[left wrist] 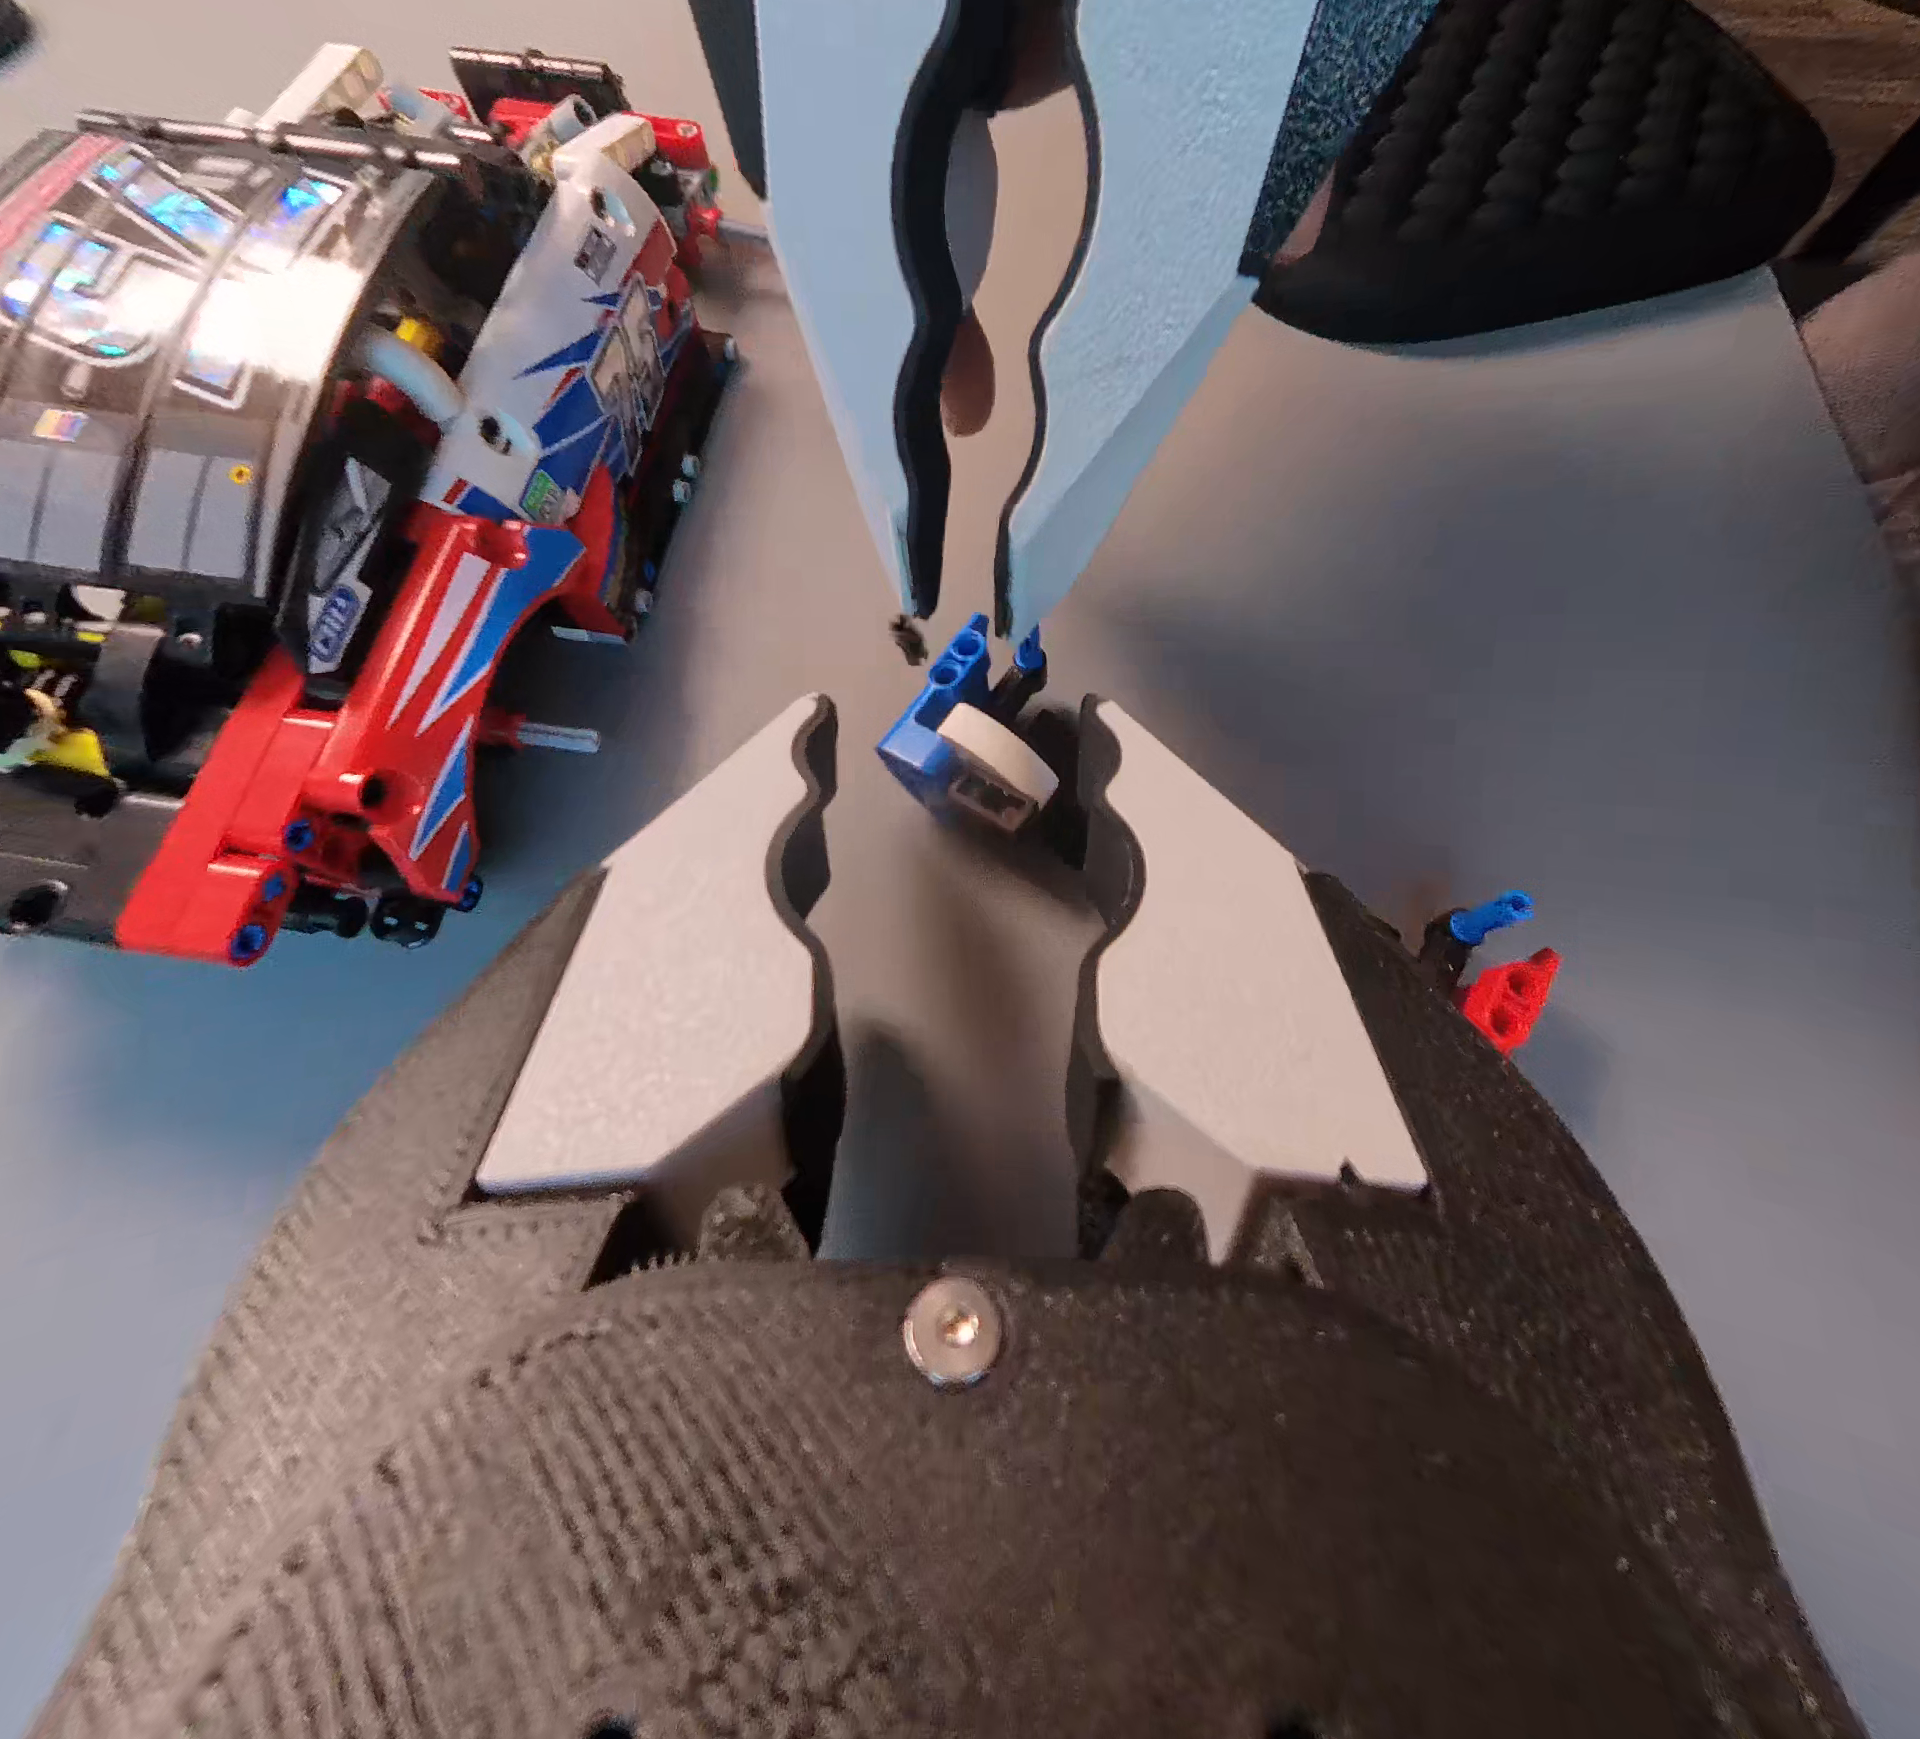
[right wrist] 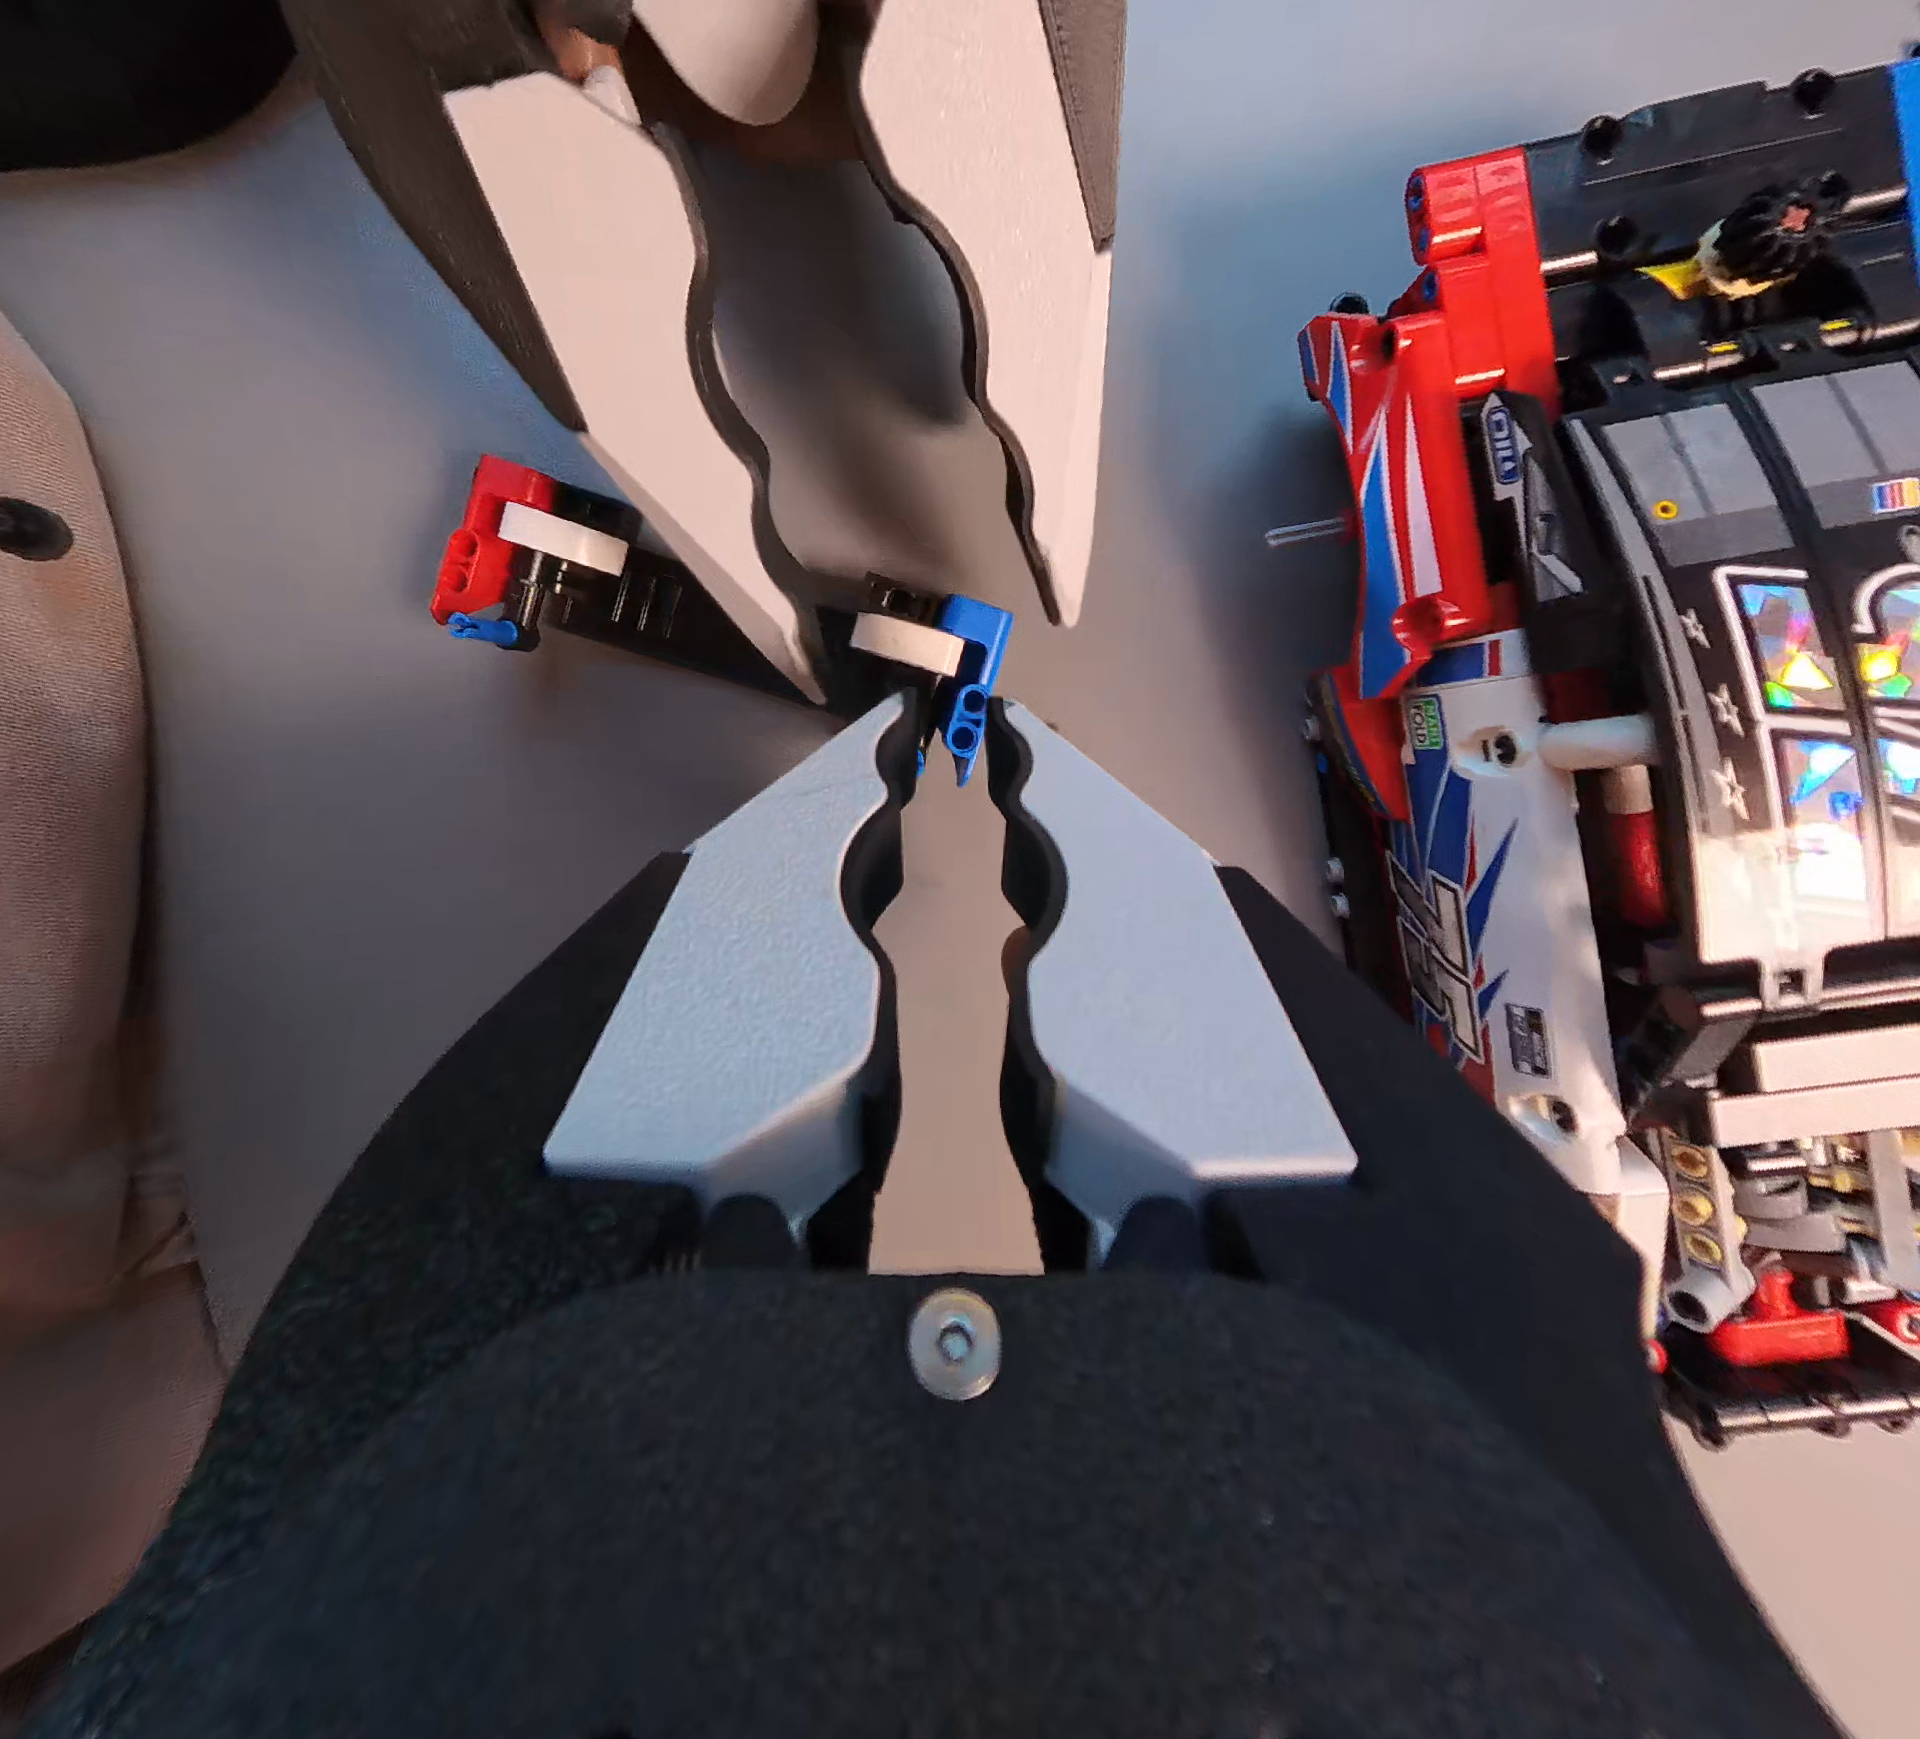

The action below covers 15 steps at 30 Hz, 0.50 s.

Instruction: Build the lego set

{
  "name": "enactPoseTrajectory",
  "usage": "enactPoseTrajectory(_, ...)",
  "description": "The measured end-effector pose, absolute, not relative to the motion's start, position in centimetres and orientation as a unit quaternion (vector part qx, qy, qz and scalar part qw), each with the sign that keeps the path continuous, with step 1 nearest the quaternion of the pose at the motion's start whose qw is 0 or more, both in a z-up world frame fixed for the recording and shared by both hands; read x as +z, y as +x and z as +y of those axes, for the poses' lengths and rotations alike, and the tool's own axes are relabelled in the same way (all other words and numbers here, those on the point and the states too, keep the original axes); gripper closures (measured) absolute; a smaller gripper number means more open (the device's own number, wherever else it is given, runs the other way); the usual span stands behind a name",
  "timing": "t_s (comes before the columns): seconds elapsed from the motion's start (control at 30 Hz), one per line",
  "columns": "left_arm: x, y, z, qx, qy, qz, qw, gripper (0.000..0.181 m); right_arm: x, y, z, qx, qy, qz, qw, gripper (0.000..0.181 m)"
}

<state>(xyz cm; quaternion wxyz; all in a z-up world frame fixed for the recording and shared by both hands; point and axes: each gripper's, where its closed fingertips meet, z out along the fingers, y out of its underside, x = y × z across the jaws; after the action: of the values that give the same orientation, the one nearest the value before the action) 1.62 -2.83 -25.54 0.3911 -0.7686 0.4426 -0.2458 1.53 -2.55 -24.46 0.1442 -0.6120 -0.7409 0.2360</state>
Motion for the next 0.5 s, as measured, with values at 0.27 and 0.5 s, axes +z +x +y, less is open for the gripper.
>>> enactPoseTrajectory(0.27, -25.4, -0.6, -2.5, -0.279, -0.767, 0.446, 0.367, 0.146, -24.2, 2.2, -0.3, 0.231, -0.638, -0.708, 0.197, 0.174)
enactPoseTrajectory(0.5, -26.2, -2.4, -1.1, -0.256, -0.783, 0.427, 0.372, 0.153, -26.7, 0.8, 2.3, 0.208, -0.643, -0.699, 0.235, 0.164)
